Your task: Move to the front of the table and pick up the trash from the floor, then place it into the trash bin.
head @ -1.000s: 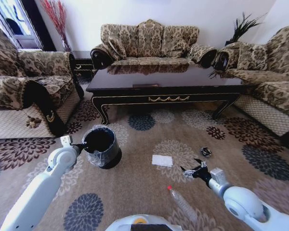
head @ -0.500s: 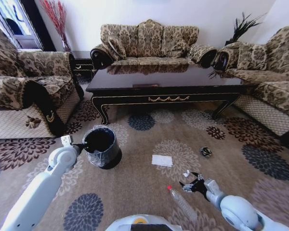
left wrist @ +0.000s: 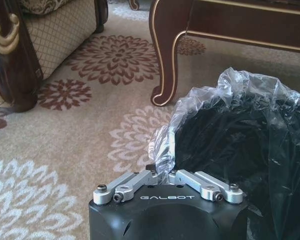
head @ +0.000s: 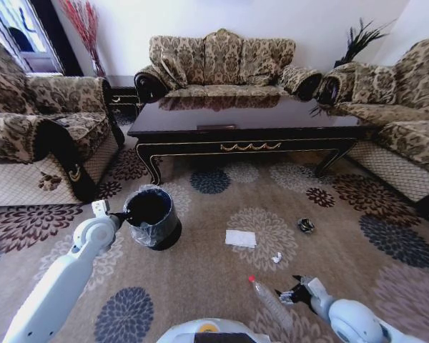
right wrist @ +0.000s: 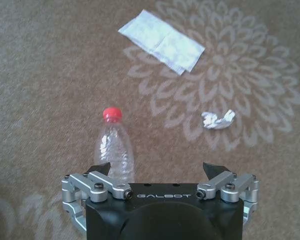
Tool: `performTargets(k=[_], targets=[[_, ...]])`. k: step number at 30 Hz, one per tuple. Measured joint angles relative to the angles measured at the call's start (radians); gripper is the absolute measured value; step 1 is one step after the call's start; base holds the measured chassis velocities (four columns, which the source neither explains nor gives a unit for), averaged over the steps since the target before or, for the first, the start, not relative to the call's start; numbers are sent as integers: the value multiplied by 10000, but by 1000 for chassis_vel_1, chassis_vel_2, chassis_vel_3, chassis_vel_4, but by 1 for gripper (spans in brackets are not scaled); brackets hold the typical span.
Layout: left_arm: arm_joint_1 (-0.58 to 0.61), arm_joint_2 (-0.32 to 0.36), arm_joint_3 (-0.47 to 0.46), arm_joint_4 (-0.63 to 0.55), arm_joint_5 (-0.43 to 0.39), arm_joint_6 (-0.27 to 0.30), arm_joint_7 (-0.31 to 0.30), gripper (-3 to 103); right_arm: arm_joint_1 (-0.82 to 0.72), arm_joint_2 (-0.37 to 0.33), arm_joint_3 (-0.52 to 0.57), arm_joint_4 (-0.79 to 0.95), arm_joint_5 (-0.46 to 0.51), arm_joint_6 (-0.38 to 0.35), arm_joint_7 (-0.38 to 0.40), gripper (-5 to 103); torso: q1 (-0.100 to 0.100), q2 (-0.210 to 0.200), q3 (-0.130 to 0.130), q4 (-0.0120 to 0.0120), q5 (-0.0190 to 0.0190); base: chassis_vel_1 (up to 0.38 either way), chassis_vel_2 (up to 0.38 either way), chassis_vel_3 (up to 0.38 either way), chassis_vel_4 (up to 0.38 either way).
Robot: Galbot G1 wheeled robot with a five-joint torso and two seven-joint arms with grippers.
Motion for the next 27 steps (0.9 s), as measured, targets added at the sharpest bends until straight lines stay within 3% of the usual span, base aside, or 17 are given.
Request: performTargets(k=[10,14,22,27], targets=[[21,165,75,-89,168,-19,-19,3,436,69,-923,-581,23,103,-258,100,0,0,0,0,0,0,0,0,0],[127,252,160,-92,803,-146,205,3,797,87,-1454,-831,174,223,-463,100,0,0,0,2,0,0,0,0,0],[231,271,159,-203,834,-155,253,3,1215,205,-2061,-1223,181,388,-628,100,0,0,0,-1,-1,0,0,0,0],[240,329,150,-203,802,-155,249,3,2312,397,-2946,-1905,228,499,-695,100,0,0,0,1,0,0,0,0,0]])
